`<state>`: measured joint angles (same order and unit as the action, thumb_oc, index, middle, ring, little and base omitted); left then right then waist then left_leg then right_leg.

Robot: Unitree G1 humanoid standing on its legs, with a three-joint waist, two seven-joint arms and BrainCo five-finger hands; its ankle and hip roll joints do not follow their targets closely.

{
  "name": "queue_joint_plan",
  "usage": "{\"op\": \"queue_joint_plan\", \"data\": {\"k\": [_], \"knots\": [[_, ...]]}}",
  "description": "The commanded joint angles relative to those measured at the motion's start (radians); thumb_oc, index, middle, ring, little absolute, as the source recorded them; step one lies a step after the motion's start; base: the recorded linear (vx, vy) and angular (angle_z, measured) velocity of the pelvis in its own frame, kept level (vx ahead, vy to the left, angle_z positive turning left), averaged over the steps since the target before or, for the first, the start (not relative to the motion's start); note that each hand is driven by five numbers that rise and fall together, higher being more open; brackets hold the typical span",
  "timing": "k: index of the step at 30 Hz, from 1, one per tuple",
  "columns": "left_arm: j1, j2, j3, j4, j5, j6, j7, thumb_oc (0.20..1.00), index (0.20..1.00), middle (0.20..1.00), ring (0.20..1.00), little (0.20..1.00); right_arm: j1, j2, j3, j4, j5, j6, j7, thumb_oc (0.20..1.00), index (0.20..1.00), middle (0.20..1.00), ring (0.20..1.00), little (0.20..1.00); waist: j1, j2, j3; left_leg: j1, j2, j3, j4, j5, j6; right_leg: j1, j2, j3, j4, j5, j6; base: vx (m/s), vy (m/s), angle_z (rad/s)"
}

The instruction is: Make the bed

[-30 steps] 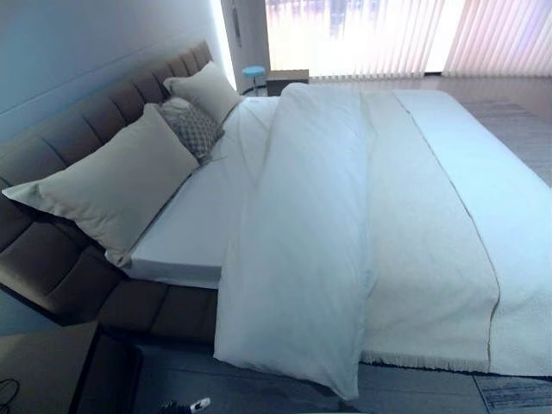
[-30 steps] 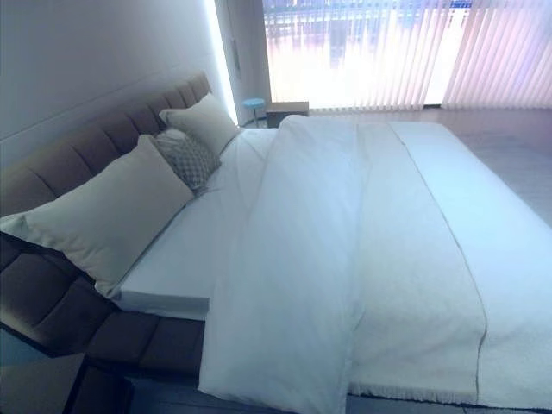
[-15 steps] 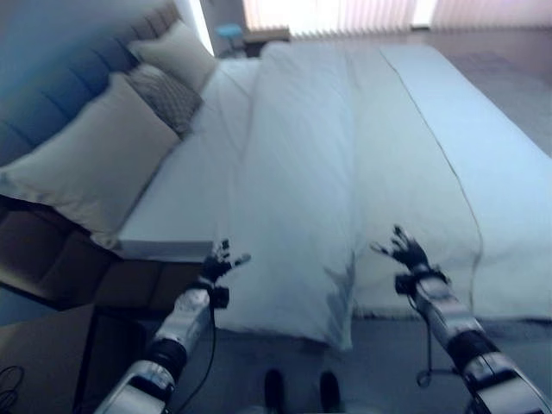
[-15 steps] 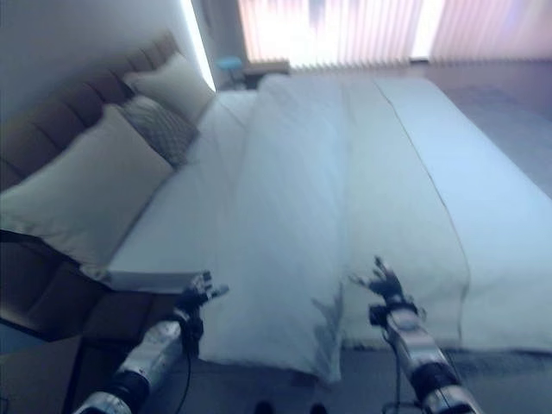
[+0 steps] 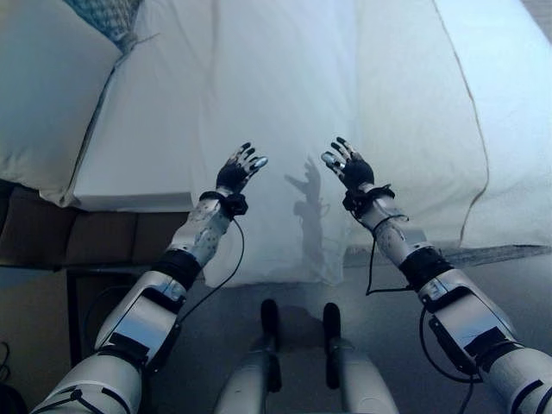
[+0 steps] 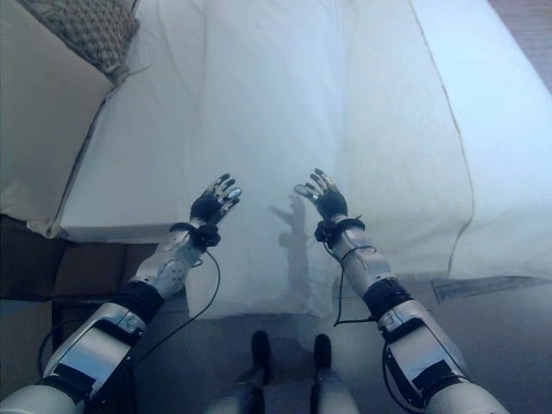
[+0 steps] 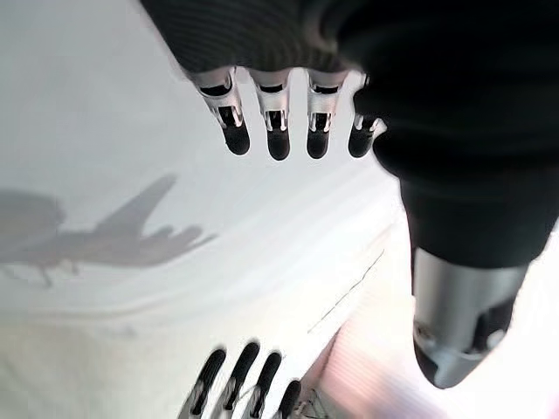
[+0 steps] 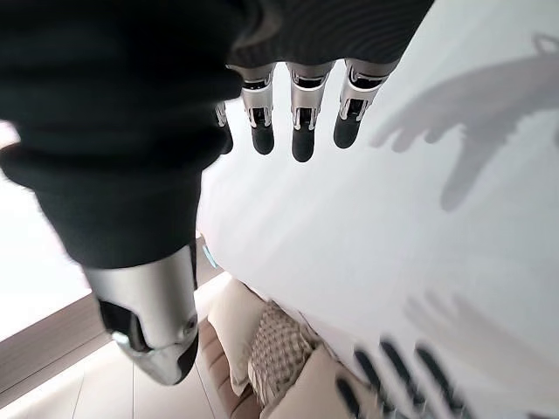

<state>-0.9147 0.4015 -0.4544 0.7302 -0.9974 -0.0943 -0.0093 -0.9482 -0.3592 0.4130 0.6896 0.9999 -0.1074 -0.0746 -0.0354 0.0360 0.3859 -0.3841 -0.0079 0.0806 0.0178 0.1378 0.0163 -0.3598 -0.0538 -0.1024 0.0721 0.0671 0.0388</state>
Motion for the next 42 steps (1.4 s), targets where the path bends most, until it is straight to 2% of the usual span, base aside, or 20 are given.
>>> {"op": "queue_joint_plan", "data": {"k": [1,4,5,8,11,17,22,30,36,39,42], "knots": [[-0.117,-0.02,0.035,0.023,-0.053,-0.044,-0.001,1.0,1.0,1.0,1.0,1.0,-0.13,0.009,0.013,-0.004,0.066,-0.069,-0.006,1.0,1.0,1.0,1.0,1.0,0.03,-0.02,0.015,-0.09,-0.045,0.017,0.057,-0.056,-0.05,-0.09,0.01,0.018,-0.031,0.043,0.055,-0.01,-0.108,0.1],[-0.164,-0.022,0.039,0.04,-0.053,-0.05,0.014,1.0,1.0,1.0,1.0,1.0,-0.179,0.009,0.021,0.03,0.072,-0.071,-0.017,1.0,1.0,1.0,1.0,1.0,0.03,-0.024,0.022,-0.143,-0.043,0.006,0.055,-0.046,-0.056,-0.135,0.011,0.007,-0.043,0.054,0.055,0.03,-0.073,0.07],[-0.206,-0.025,0.04,0.06,-0.064,-0.053,0.028,1.0,1.0,1.0,1.0,1.0,-0.228,0.021,0.035,0.061,0.087,-0.072,-0.025,1.0,1.0,1.0,1.0,1.0,0.034,-0.025,0.035,-0.182,-0.041,-0.016,0.056,-0.067,-0.063,-0.173,0.017,0.013,-0.042,0.042,0.06,0.1,-0.045,0.07],[-0.246,-0.03,0.042,0.087,-0.066,-0.059,0.043,1.0,1.0,1.0,1.0,1.0,-0.278,0.024,0.037,0.108,0.102,-0.074,-0.037,1.0,1.0,1.0,1.0,1.0,0.034,-0.023,0.047,-0.244,-0.043,-0.027,0.077,-0.071,-0.066,-0.231,0.018,0.011,-0.023,0.035,0.058,0.04,-0.031,0.12],[-0.34,-0.017,0.037,0.158,-0.077,-0.066,0.076,1.0,1.0,1.0,1.0,1.0,-0.374,0.029,0.074,0.193,0.153,-0.069,-0.057,1.0,1.0,1.0,1.0,1.0,0.04,-0.018,0.09,-0.378,-0.045,-0.044,0.131,-0.079,-0.068,-0.373,0.011,0.006,0.044,0.024,0.053,0.0,-0.003,0.04],[-0.404,0.012,0.049,0.254,-0.078,-0.064,0.107,1.0,1.0,1.0,1.0,1.0,-0.445,0.011,0.09,0.288,0.195,-0.058,-0.087,1.0,1.0,1.0,1.0,1.0,0.045,-0.008,0.116,-0.502,-0.046,-0.052,0.176,-0.088,-0.073,-0.495,-0.004,0.002,0.089,0.017,0.053,0.02,-0.004,0.1],[-0.42,0.047,0.062,0.347,-0.073,-0.059,0.149,1.0,1.0,1.0,1.0,1.0,-0.47,-0.001,0.114,0.381,0.17,-0.039,-0.127,1.0,1.0,1.0,1.0,1.0,0.051,-0.006,0.134,-0.594,-0.046,-0.05,0.243,-0.114,-0.069,-0.586,-0.012,0.002,0.143,0.004,0.05,0.02,0.016,0.1],[-0.362,0.056,0.125,0.414,-0.048,-0.053,0.205,1.0,1.0,1.0,1.0,1.0,-0.398,0.008,0.046,0.482,0.127,-0.043,-0.194,1.0,1.0,1.0,1.0,1.0,0.042,0.001,0.134,-0.653,-0.056,-0.053,0.286,-0.135,-0.064,-0.644,-0.017,0.007,0.169,-0.012,0.041,0.0,0.012,0.02],[-0.297,0.072,0.185,0.437,0.013,-0.063,0.309,1.0,1.0,1.0,1.0,1.0,-0.281,-0.01,-0.028,0.536,0.028,-0.026,-0.264,1.0,1.0,1.0,1.0,1.0,0.028,0.008,0.134,-0.649,-0.06,-0.047,0.288,-0.135,-0.064,-0.644,-0.014,0.015,0.175,-0.011,0.038,-0.02,0.026,0.04],[-0.244,0.083,0.205,0.427,0.046,-0.057,0.326,1.0,1.0,1.0,1.0,1.0,-0.196,-0.031,-0.06,0.534,-0.025,-0.013,-0.273,1.0,1.0,1.0,1.0,1.0,0.023,0.01,0.134,-0.637,-0.061,-0.044,0.286,-0.134,-0.064,-0.636,-0.012,0.015,0.177,-0.011,0.036,-0.01,0.006,0.0],[-0.115,0.101,0.257,0.46,0.119,-0.029,0.332,1.0,1.0,1.0,1.0,1.0,-0.03,-0.078,-0.127,0.577,-0.115,0.021,-0.282,1.0,1.0,1.0,1.0,1.0,0.013,0.005,0.134,-0.602,-0.06,-0.036,0.295,-0.137,-0.059,-0.609,-0.009,0.011,0.203,-0.017,0.034,-0.06,0.01,-0.02]]}}
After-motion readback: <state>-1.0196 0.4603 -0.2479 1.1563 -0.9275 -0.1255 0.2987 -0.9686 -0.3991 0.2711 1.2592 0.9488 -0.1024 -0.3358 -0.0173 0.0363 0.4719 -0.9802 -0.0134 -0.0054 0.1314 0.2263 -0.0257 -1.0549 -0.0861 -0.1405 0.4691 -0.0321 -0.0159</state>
